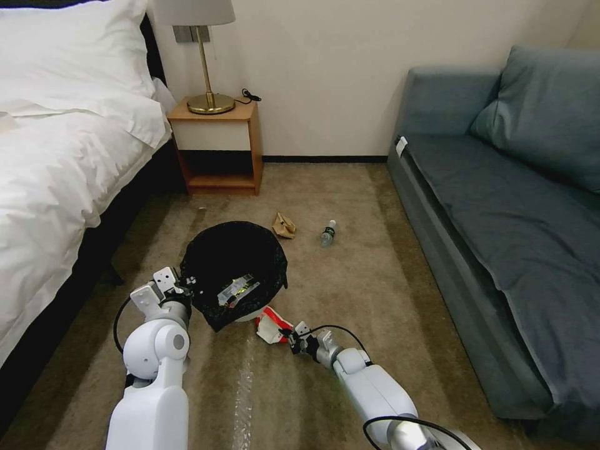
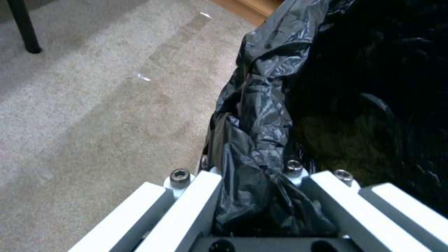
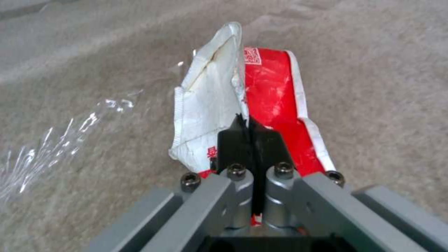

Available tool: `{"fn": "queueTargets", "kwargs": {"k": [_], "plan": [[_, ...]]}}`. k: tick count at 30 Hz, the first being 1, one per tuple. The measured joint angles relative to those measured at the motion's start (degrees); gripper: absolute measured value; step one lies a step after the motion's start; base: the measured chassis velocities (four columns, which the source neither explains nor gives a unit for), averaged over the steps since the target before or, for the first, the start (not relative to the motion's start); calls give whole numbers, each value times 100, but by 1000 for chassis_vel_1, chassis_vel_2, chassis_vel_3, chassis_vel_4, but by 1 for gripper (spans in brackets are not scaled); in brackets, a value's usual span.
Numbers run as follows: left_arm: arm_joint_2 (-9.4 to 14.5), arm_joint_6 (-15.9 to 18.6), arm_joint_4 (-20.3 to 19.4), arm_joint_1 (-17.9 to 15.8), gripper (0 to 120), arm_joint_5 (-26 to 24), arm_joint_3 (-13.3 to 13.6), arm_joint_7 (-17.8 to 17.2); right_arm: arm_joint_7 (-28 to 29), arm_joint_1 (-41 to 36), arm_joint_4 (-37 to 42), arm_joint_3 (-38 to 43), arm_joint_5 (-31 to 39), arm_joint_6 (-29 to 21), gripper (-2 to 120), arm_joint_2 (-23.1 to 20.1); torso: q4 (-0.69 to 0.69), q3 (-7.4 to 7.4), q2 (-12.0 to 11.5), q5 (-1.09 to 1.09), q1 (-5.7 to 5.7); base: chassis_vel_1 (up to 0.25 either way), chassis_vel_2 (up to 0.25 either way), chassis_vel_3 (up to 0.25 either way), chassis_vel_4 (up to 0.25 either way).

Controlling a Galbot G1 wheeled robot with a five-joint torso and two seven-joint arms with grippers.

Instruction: Pick up the trash bin, then pick up the garbage on the floor and place it into the trash bin.

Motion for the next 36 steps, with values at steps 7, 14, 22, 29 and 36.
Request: {"fn": "queueTargets", "kwargs": {"k": [7,14,22,29,36], "plan": [[56,0,40,-61,3,-58,-29,8,128,-30,71,285,-116,266,0,1,0,0,0,0,0,0,0,0,0],[102,-27,173,-117,3,-87,-70,45,357,-5,247,971,48,534,0,1,0,0,0,0,0,0,0,0,0],[126,-75,316,-143,3,-139,-92,98,548,-7,520,1723,417,835,0,1,-1,0,0,0,0,0,0,0,0],[158,-80,380,-196,3,-171,-74,108,790,-29,1307,1913,941,784,0,-150,1,0,0,0,0,0,0,0,0],[173,-97,459,-198,3,-167,-59,128,1077,-134,2632,1692,1454,381,0,-552,0,0,1,0,0,0,0,0,0]]}}
